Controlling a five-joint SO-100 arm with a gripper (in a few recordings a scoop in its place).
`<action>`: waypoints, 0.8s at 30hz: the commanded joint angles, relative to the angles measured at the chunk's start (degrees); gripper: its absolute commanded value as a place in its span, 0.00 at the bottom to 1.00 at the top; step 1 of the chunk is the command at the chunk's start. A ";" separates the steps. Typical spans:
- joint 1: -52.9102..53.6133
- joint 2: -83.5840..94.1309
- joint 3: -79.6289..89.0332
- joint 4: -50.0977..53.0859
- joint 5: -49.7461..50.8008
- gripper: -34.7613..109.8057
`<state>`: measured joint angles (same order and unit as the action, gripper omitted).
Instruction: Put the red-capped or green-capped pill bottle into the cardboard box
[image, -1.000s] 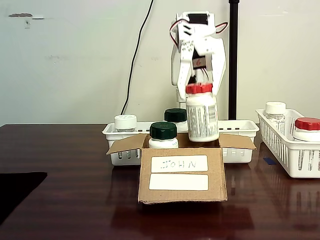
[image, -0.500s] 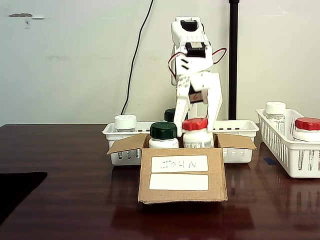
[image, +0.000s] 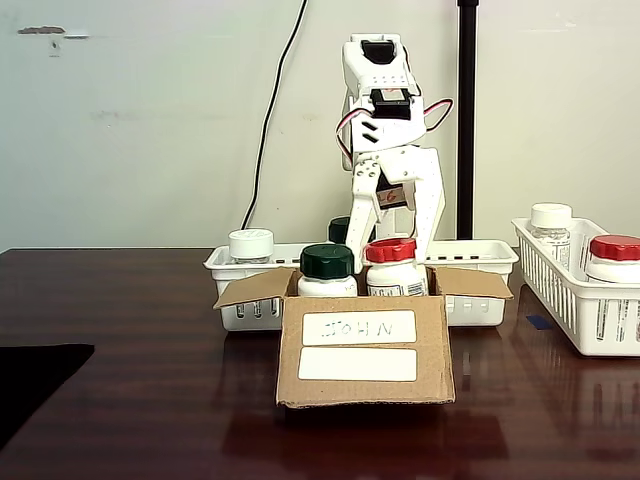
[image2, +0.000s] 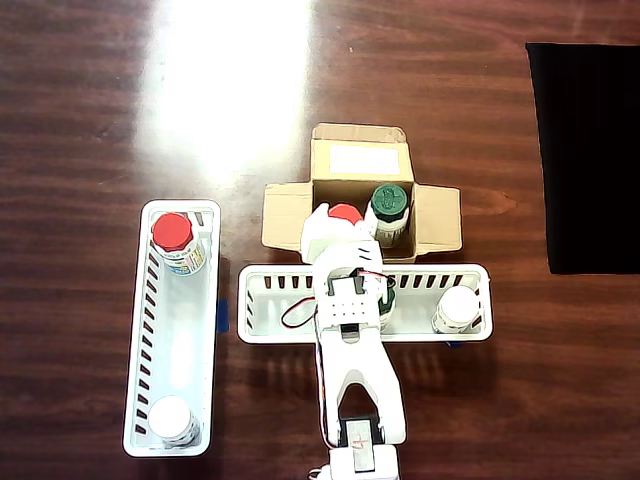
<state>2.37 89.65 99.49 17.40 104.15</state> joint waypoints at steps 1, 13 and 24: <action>-0.35 9.23 -6.77 7.38 -1.41 0.62; -5.80 32.70 -2.90 33.66 -3.60 0.53; -5.89 57.04 15.73 43.42 0.53 0.25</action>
<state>-2.99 137.81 111.09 59.59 103.18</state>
